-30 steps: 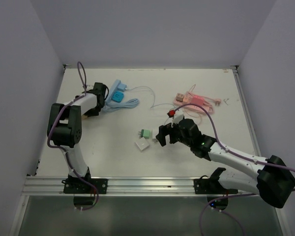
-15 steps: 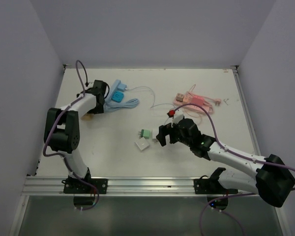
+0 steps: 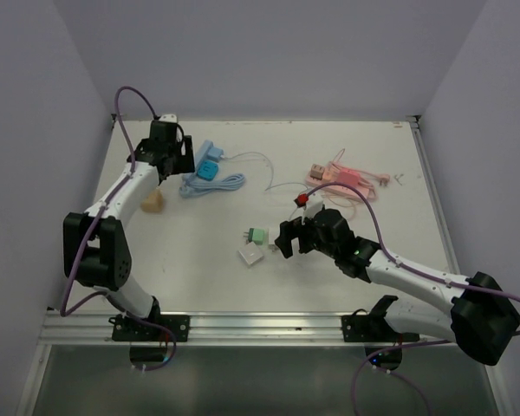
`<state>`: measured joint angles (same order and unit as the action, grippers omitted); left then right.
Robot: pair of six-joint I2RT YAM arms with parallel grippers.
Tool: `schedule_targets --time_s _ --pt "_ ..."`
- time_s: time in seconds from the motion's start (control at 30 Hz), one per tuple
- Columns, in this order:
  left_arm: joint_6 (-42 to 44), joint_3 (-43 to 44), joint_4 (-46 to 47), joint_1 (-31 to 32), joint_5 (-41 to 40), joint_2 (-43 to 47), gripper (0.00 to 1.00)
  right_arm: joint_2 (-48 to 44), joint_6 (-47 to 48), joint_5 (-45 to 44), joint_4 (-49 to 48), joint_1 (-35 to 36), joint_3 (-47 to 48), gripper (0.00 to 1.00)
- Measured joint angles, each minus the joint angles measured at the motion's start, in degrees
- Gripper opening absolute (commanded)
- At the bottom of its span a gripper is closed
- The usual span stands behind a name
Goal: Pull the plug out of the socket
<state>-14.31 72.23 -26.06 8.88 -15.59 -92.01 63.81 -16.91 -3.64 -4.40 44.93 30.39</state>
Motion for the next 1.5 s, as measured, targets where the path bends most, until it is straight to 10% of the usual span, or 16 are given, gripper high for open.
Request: schedule_targets --time_s 0.83,1.2,1.5 --pt "10.7 18.4 5.4 0.0 9.9 -29.0 0.49 0.1 0.5 3.2 -4.3 0.0 -1.8 0.99" --pt "8.0 10.2 7.2 0.0 9.6 -24.4 0.31 0.8 0.5 3.6 -4.5 0.0 -1.8 0.99" --pt "0.2 -1.4 6.3 0.8 8.3 -15.4 0.39 0.8 0.5 4.7 -4.7 0.0 -1.8 0.99"
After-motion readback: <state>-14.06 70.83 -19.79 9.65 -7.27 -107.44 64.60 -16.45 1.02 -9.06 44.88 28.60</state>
